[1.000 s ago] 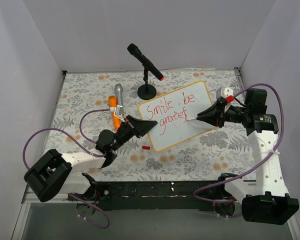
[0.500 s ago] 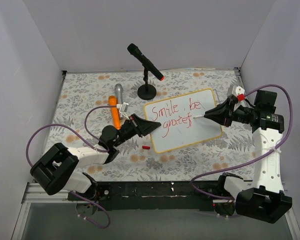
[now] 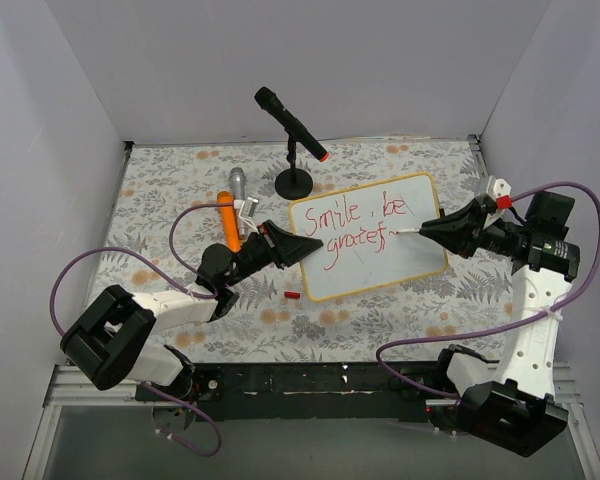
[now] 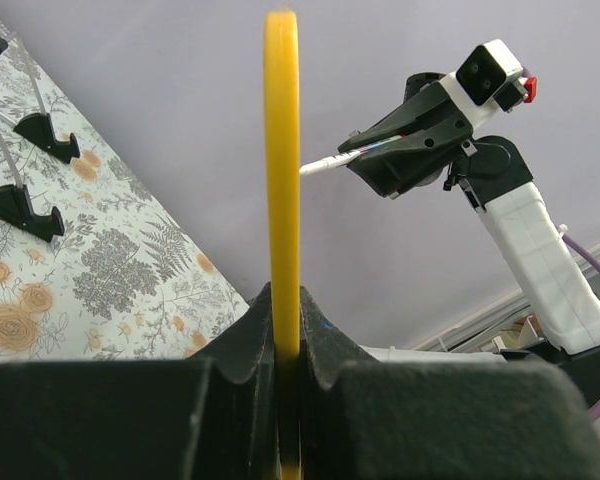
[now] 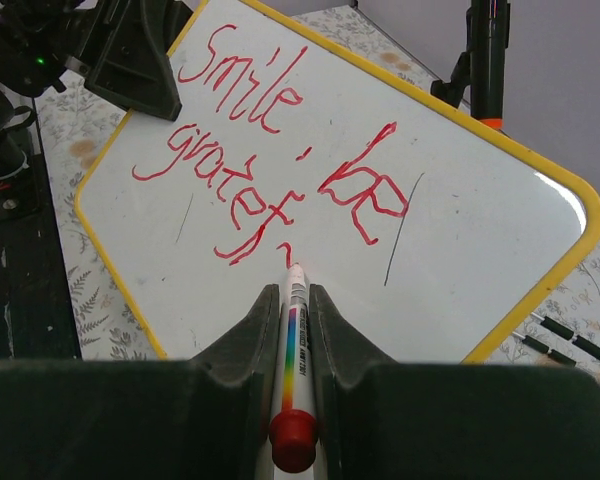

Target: Write a sentence on the whiteboard

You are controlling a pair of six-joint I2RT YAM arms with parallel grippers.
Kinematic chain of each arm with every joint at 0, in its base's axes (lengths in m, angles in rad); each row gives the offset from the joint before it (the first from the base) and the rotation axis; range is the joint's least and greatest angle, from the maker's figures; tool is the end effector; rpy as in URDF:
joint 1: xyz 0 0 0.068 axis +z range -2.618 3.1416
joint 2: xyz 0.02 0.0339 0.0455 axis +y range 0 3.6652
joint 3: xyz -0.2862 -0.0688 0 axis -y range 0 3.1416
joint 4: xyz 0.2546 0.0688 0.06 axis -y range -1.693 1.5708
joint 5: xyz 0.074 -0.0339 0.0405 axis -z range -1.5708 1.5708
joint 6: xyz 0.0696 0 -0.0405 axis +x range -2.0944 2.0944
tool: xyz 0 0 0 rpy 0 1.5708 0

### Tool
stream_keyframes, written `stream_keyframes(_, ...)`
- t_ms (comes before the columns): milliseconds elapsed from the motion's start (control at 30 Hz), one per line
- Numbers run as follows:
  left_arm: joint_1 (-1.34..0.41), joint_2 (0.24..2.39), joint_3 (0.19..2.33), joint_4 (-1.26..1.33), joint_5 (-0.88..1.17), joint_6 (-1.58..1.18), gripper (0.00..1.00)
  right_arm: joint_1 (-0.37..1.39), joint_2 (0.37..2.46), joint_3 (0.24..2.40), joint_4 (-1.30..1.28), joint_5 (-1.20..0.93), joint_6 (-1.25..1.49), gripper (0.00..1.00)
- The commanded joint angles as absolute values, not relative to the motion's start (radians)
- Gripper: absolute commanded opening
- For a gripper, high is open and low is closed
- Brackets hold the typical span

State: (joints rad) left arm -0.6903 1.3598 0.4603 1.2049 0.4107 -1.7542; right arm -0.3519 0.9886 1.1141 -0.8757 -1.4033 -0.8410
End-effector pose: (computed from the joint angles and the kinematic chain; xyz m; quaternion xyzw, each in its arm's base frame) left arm 0.2112 -0.2104 0.2728 -0.1519 0.5823 -0.7832 0.1563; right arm 0.1836 0.0057 0.3856 -0.4194 0.6172 0.3186 0.5845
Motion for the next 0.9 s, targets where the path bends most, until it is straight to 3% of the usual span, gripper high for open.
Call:
stream_keyframes(0, -0.692, 1.304, 0.526, 1.382, 0.423, -1.769, 0.0, -0.364, 0.974, 1.126, -0.884, -1.427, -0.833, 0.01)
stream_keyframes(867, -0.692, 1.302, 0.541, 1.381, 0.341, -1.779, 0.0, -0.364, 1.0, 1.252, -0.914, -1.361, -0.753, 0.01)
